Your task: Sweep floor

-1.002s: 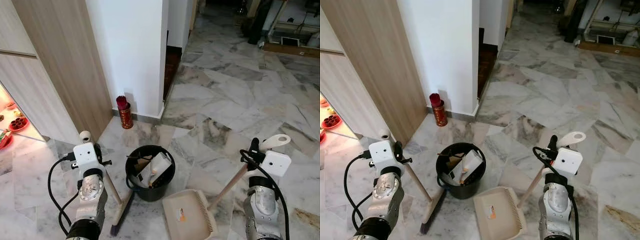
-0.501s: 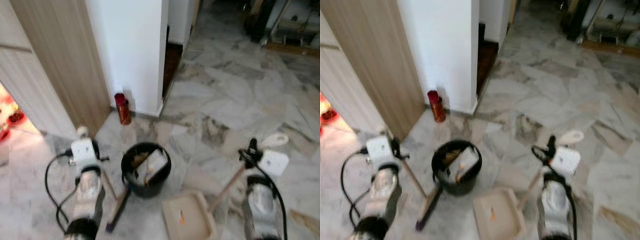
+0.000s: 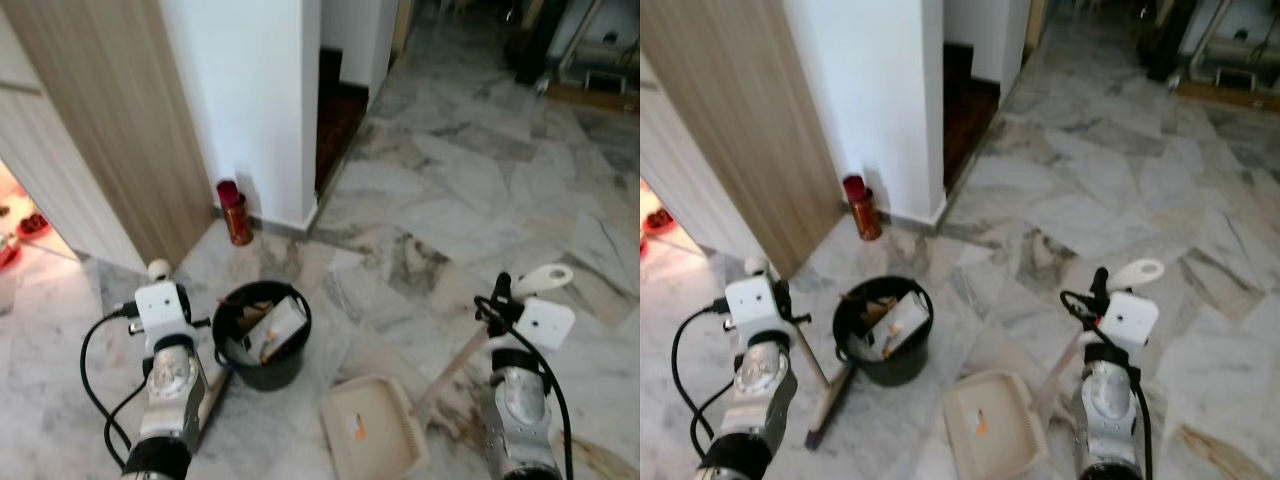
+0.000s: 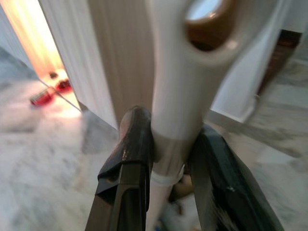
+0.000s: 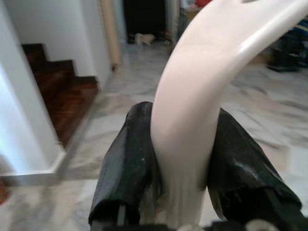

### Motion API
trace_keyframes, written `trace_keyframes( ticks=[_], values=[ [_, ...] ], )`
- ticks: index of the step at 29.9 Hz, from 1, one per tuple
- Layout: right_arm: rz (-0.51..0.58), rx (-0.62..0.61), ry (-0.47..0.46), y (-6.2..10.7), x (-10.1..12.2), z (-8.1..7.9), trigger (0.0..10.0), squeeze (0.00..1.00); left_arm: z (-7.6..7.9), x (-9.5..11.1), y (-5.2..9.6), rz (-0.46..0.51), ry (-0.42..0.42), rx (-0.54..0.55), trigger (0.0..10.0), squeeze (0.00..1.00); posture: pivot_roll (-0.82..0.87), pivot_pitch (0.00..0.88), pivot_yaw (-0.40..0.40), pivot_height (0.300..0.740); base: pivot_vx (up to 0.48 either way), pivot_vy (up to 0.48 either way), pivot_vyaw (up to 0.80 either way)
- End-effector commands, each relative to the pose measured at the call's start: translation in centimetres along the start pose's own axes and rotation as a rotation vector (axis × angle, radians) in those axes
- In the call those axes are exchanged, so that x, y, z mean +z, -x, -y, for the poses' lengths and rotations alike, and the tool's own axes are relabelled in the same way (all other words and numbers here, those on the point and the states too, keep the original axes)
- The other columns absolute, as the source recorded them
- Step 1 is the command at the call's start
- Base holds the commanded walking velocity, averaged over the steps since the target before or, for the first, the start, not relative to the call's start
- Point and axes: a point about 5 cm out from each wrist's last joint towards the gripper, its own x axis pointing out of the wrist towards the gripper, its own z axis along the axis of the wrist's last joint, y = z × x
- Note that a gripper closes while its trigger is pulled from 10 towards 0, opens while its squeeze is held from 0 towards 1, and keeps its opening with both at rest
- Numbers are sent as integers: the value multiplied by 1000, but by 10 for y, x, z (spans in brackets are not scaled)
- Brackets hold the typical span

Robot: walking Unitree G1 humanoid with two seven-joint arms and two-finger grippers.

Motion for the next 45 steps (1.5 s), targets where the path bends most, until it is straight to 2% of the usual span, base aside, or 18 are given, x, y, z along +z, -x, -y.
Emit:
trace_keyframes(
  ticks=[1,10,18,24,29,45],
  values=[
    [43,11,1,-5,8,-3,10000,0,0,1,-2,-5,7,-4,10000,0,0,73,-8,740,0,0,0],
    [41,10,0,-5,8,-3,10000,0,-5,-2,-1,-21,-22,26,10000,0,-2,72,-8,740,0,0,0],
    [40,6,3,-5,7,-2,10000,0,-11,-1,10,3,-30,34,10000,0,0,71,-7,740,0,0,0],
    [36,9,1,-5,6,-3,10000,0,-6,3,12,31,-20,-6,10000,0,2,67,-7,740,0,0,0],
    [37,7,-1,-5,6,-3,10000,0,0,6,12,51,-50,-40,10000,0,-2,65,-4,740,0,0,0],
    [37,8,-6,-5,6,-4,10000,0,0,6,15,41,-60,-48,10000,0,4,45,3,740,0,-338,0]
  ],
)
